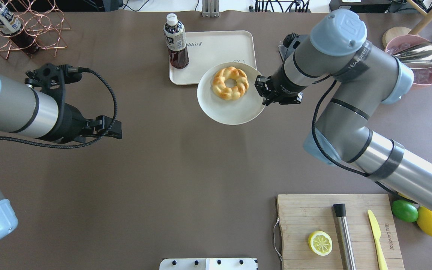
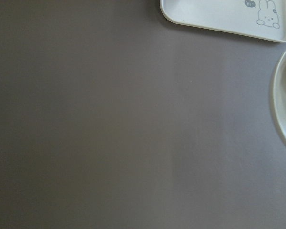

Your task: Place donut on tray

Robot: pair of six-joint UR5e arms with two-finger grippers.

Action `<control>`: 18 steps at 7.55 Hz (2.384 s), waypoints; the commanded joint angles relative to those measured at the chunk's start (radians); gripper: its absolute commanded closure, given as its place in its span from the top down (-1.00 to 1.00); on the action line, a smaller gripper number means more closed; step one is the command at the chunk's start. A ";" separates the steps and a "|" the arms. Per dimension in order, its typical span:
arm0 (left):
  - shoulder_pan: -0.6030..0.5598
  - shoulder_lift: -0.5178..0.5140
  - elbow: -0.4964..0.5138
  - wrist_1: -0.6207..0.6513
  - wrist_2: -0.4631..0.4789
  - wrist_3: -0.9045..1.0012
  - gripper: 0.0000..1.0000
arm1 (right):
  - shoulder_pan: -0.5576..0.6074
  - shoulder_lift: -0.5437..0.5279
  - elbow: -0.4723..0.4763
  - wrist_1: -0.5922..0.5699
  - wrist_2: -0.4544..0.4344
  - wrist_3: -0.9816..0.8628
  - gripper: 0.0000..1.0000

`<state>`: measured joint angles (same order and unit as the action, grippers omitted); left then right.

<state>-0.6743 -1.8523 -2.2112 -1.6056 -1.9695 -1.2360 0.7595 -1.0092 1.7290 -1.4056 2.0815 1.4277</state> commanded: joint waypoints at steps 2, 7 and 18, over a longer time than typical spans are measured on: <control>-0.226 0.149 0.011 -0.008 -0.143 0.379 0.96 | 0.101 0.237 -0.422 0.093 -0.001 0.002 -1.00; -0.608 0.222 0.169 0.001 -0.376 0.908 0.96 | 0.121 0.453 -0.927 0.373 -0.021 0.042 -1.00; -0.732 0.226 0.289 0.006 -0.377 1.042 0.96 | 0.231 0.235 -0.563 0.147 0.066 -0.325 1.00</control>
<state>-1.3299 -1.6266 -1.9952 -1.6016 -2.3470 -0.2944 0.9180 -0.6517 0.9726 -1.0669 2.0889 1.3004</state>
